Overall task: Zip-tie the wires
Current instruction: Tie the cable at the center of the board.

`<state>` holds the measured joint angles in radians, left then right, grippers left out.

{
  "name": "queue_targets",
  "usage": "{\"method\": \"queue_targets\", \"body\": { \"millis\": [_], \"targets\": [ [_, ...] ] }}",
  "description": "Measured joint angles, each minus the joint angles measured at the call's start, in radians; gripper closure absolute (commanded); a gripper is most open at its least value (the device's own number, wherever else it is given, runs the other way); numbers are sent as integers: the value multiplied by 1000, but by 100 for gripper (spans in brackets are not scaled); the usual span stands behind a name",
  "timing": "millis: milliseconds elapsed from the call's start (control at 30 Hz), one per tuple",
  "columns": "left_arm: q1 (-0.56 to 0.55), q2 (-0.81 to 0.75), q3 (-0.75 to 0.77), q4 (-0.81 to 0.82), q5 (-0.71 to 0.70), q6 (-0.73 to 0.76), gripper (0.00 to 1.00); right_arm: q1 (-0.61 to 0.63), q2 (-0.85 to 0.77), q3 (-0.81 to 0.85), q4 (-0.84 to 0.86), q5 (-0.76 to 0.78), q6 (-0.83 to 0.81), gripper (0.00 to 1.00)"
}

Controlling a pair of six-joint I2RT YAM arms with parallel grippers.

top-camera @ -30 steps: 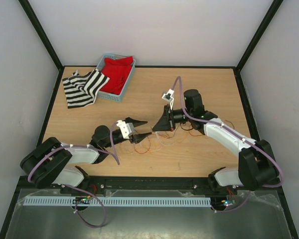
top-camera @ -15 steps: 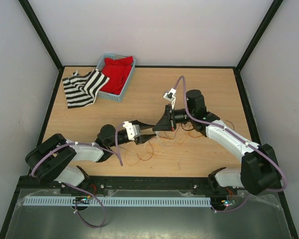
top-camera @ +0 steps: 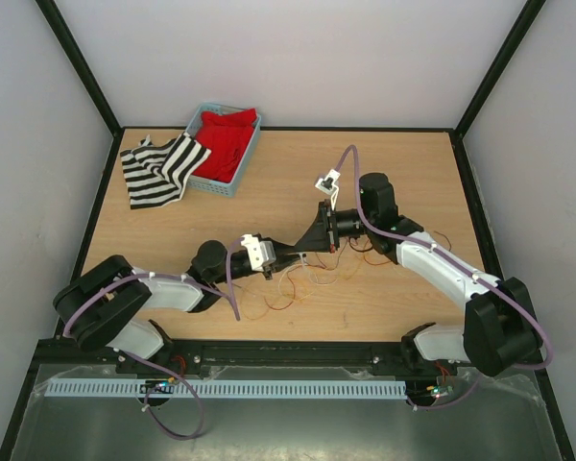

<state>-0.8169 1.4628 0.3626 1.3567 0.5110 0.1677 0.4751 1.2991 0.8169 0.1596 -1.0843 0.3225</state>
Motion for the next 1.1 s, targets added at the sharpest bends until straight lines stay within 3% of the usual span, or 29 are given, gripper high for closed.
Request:
{"method": "queue_targets", "body": {
  "millis": [167,1100],
  "targets": [
    [-2,0,-1,7,-26,-3,100,0,0,-1,3,0,14,100],
    [-78,-49,-56,43,-173,55,100,3,153,187,-107,282,21,100]
  ]
}}
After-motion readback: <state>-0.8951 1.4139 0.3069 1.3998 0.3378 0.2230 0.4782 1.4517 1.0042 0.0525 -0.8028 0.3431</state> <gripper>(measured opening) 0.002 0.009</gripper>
